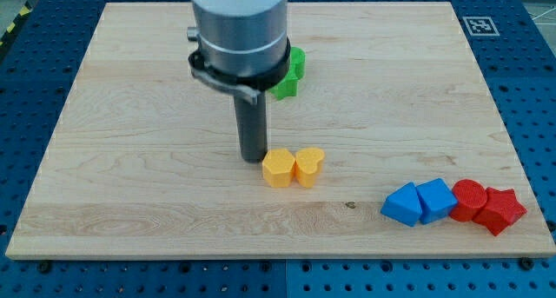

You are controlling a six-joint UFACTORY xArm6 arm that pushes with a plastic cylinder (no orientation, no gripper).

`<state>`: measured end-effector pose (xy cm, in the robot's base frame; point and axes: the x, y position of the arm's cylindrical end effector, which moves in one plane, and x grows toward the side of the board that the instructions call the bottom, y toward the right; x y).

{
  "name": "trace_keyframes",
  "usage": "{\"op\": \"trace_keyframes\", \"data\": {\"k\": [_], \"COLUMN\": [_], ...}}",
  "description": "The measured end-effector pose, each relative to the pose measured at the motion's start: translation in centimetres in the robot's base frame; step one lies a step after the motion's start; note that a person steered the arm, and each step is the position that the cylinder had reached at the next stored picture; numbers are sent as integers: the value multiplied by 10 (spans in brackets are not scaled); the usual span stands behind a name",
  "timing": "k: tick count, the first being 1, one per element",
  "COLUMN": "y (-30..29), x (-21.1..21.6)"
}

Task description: Move your arm towards the blue cube

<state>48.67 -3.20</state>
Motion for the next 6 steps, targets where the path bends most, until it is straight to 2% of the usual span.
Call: {"op": "trace_keyframes", "data": {"k": [1,3,4,5,6], "y": [23,108,152,161,198], "x": [-35,-36,1,6,26]}}
